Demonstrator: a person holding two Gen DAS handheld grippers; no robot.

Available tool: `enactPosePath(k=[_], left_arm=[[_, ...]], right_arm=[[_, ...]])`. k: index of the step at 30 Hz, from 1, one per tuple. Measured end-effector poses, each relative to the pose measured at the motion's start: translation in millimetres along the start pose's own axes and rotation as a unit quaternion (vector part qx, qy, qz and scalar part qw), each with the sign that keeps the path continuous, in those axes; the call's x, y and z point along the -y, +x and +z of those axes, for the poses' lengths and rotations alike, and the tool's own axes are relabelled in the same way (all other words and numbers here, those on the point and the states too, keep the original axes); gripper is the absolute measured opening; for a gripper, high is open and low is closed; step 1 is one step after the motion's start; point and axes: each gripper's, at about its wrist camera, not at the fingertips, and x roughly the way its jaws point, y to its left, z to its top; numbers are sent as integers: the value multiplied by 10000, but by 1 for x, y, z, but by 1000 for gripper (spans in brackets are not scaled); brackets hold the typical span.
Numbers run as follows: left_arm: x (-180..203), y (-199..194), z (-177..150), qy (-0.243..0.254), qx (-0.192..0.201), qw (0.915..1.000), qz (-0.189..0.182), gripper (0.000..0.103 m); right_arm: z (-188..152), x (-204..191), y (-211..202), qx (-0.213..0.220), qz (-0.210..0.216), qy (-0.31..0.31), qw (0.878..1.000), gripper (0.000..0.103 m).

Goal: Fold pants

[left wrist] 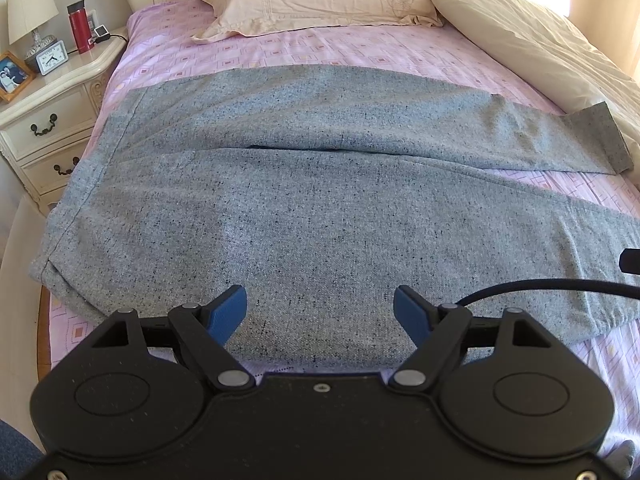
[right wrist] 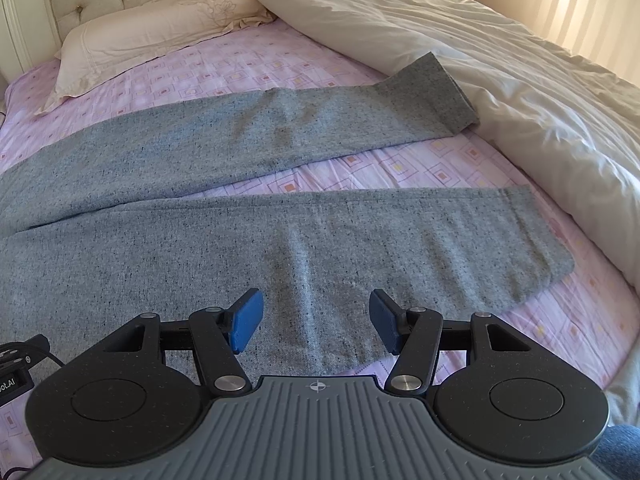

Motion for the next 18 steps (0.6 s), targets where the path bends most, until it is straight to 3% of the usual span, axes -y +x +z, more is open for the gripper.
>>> enactPosePath(k=[18], left_arm=[[2,0,0,5,-12,10000,-17,80]], right_arm=[[-1,-1,0,-5,-20,-49,10000,57]])
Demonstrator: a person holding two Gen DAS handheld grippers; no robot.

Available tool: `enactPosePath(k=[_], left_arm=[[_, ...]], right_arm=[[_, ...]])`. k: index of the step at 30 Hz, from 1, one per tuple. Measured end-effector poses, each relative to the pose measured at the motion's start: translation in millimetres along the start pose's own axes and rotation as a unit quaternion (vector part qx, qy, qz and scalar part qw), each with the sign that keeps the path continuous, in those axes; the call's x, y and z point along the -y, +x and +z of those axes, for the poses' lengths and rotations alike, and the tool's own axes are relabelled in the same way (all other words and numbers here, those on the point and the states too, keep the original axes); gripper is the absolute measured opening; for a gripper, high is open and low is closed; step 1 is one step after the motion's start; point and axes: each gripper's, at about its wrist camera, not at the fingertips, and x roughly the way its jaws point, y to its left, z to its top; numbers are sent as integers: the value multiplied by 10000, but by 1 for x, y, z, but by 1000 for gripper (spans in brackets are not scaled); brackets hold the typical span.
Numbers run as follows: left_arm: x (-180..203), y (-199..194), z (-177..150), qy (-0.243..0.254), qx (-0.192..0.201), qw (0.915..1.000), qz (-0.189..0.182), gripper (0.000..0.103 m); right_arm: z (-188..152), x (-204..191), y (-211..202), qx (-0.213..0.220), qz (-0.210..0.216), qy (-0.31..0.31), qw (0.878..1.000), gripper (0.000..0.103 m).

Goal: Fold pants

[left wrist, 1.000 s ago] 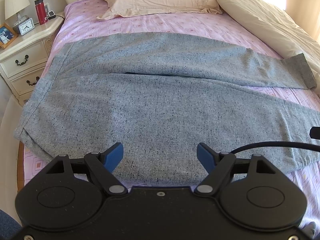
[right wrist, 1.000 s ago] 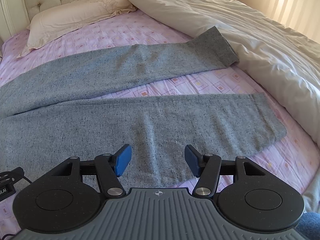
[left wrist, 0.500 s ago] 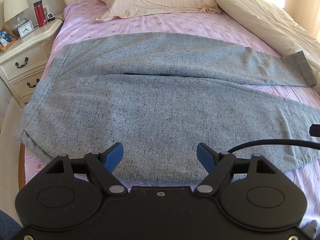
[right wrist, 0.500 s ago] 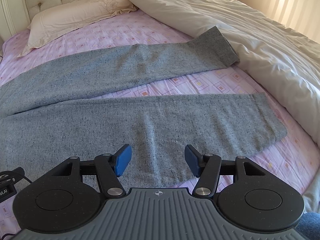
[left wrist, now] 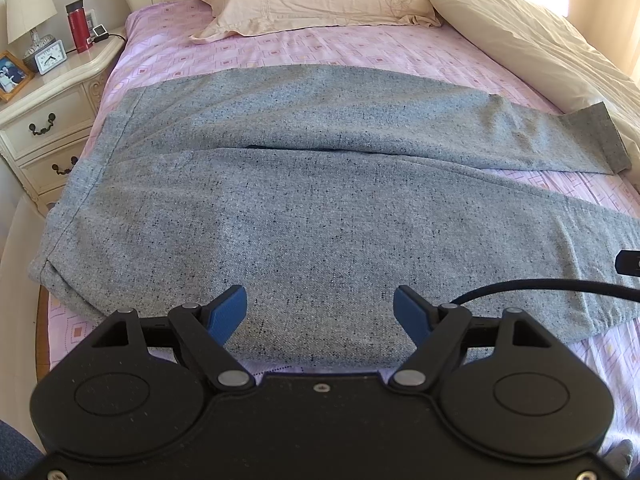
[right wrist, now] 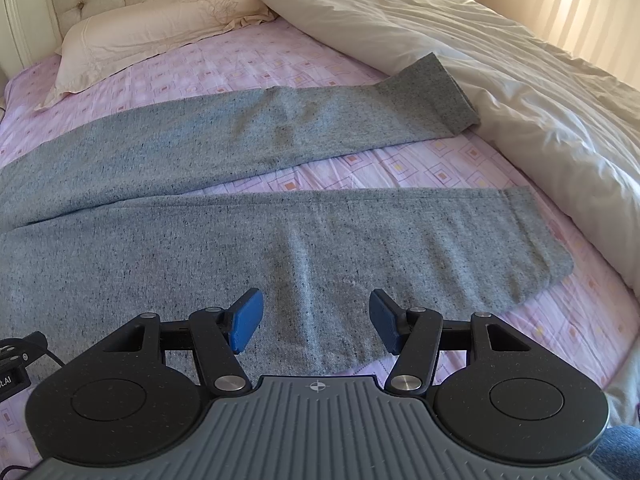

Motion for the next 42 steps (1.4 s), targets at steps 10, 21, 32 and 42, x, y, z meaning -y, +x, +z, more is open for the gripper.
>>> enactPosePath(k=[10,21,32,42], left_arm=[[0,0,1,11,-6,10000,-14,80],[-1,-2,2,-12,13,10000,-49,80],[-9,-4,39,-44,212,9998,-20,76],[-13,10,81,84,306,9995,-48,76]], right_arm=[[0,-1,1,-15,-3,-25,10000,57],[1,-1,1,12,111,13,9999,57],[14,7,-7,454,508,271,9973,47],[57,22,-2,399,702,235,9965,45]])
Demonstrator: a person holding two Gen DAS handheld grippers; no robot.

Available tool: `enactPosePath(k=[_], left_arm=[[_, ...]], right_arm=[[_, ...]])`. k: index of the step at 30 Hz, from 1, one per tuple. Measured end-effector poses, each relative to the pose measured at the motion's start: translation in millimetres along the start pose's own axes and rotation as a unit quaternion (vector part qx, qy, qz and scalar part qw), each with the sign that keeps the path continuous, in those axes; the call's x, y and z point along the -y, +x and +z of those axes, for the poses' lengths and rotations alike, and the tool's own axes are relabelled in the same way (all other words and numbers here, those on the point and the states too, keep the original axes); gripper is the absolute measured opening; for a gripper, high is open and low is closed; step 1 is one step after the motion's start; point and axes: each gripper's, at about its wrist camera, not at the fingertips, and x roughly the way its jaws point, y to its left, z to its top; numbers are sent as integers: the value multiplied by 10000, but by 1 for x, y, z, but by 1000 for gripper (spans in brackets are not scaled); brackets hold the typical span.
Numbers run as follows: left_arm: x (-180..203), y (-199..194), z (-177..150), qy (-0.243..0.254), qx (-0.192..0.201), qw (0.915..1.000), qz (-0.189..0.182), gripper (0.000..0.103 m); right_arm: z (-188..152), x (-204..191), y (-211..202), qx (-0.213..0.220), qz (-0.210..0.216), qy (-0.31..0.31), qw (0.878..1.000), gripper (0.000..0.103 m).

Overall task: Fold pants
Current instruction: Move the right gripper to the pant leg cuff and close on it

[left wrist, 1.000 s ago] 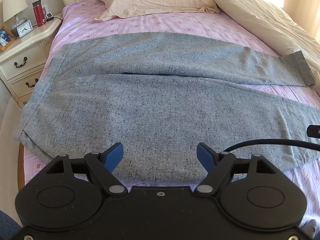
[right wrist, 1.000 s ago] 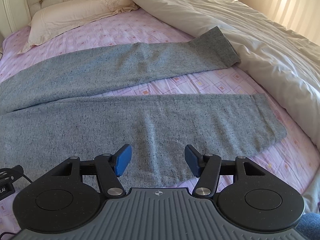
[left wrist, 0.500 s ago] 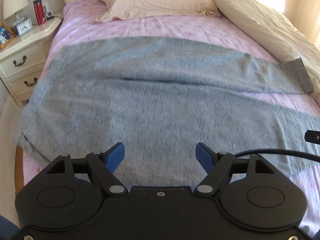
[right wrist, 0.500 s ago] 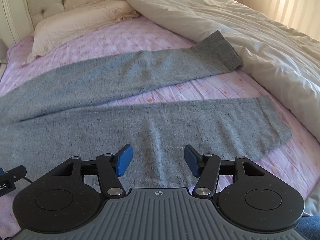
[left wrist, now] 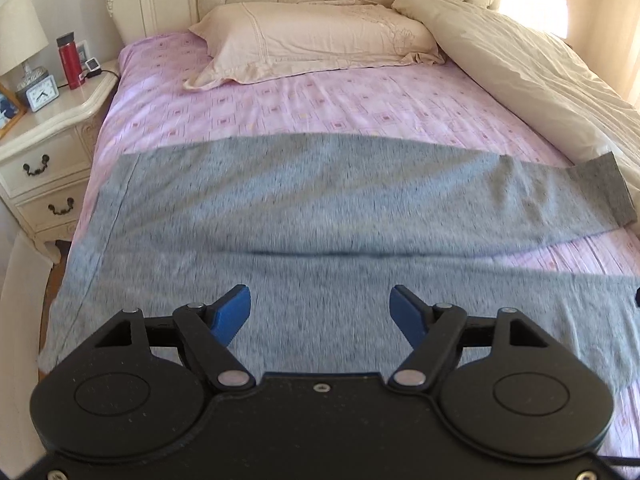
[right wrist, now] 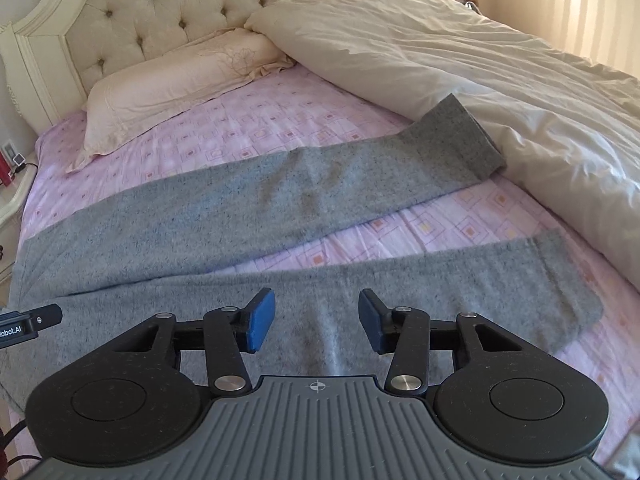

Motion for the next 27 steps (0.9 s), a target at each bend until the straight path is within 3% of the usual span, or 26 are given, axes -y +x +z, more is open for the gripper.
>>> enactPosePath(k=[3,10,14,17,23,27], left_arm=[[-1,9,10,45,-28,10000,8,76],[-11,42,7,74,-401,9991,132,76],[-18,68,-9,68,-855,9962,149,76],[-21,87,-21,22,-1254,9920,119,76],[-15,88,-26,170,-1223,9923,128,78],[-15,88,-28,112,-1190,9928,103,79]], right_arm=[[20,11,10,-62,14,-67,10000,45],[42,74,48,-566,-552,112,9968,45],[34,136,61,-809,-762,770,9908,45],[24,178,63,-714,-1134,1186,9839,45],[6,245,59,-489,-1426,1820,9717,46],[-7,269,67,-508,-1521,1897,9687,46]])
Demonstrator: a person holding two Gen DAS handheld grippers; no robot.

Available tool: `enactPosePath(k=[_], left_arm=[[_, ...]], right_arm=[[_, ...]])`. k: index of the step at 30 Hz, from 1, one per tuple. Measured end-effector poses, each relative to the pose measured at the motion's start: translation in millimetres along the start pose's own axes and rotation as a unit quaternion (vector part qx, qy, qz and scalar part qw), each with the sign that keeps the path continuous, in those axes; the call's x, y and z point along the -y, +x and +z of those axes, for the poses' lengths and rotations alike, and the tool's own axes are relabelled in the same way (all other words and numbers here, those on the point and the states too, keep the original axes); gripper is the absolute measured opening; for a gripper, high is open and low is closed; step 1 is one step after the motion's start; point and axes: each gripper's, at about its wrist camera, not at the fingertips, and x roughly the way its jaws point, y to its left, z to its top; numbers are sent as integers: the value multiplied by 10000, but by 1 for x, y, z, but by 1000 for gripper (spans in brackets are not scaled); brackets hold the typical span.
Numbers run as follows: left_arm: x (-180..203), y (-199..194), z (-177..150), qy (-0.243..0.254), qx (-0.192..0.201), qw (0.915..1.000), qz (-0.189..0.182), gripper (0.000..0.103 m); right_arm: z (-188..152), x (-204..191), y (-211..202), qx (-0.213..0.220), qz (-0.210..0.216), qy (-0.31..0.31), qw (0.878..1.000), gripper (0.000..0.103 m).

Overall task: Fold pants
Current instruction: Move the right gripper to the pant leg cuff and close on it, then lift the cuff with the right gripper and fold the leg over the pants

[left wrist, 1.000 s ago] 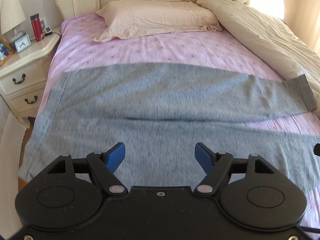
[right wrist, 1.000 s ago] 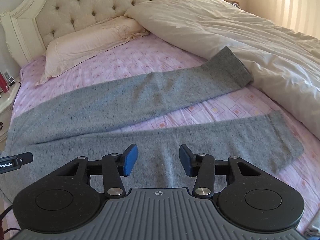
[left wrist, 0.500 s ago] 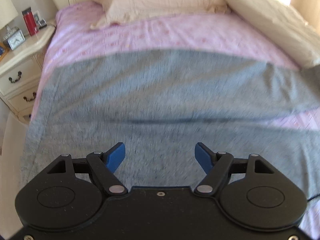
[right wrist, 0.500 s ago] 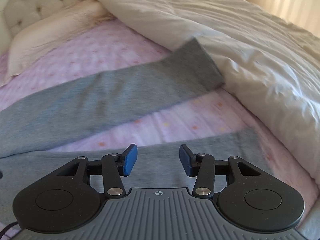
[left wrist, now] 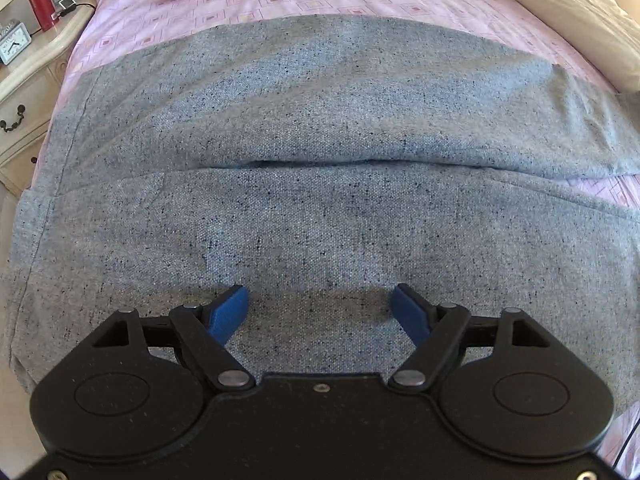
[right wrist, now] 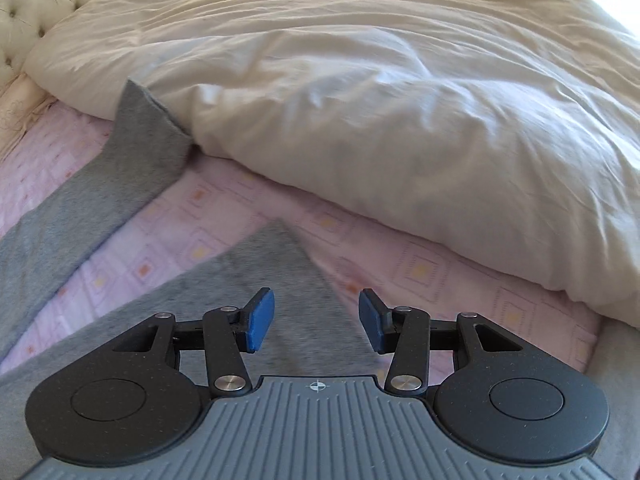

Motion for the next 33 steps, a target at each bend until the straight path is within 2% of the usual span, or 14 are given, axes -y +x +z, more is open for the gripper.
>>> enactPosePath(k=[2,5,6,10,11,12,14,16,17,20,25,27,30,33], left_arm=[[0,-1,-1,24,13,10000,30,79],[1,-1,0,25,29,10000,48,79],[1,-1,0,18,36,10000,45,79],[1,-1,0,-5,73,10000,55,79],[1,-2,-1,-2,89,9999,65,79],[2,-2,-1,9,106,9999,79,79],[4,-6,-2,46,150,9999,70,78],[5,-11,-3,86,194,9998,-64,76],[6,-15,-3,103,232,9996,-132,76],[9,-22,-5,179,358,9989,-227,76],[12,-10,-6,301,55,9995,-56,76],[12,-6,-4,296,-16,9995,-95,76],[10,-5,2,208,-113,9997,-114,76],[10,-5,13,46,-144,9995,-277,76]], right_arm=[[-3,8,11,-96,-33,61,9999,46],[-13,18,27,-403,192,299,9986,47],[-17,19,25,-243,238,325,9989,49],[-20,11,22,-266,306,33,9992,49],[-21,6,20,-267,335,-130,9990,33],[-22,1,17,-279,422,-312,9982,9],[-23,-9,5,-161,450,-597,9971,9],[-22,-15,-3,62,94,-916,9957,8],[-21,-12,-3,79,45,-900,9959,8],[-18,1,16,-394,96,-388,9984,9],[-10,-5,10,-248,34,-324,9992,14],[-8,-3,-6,-3,-29,-254,9997,16],[5,-20,-29,349,255,-456,9980,17],[21,-53,-37,359,824,-681,9936,18]])
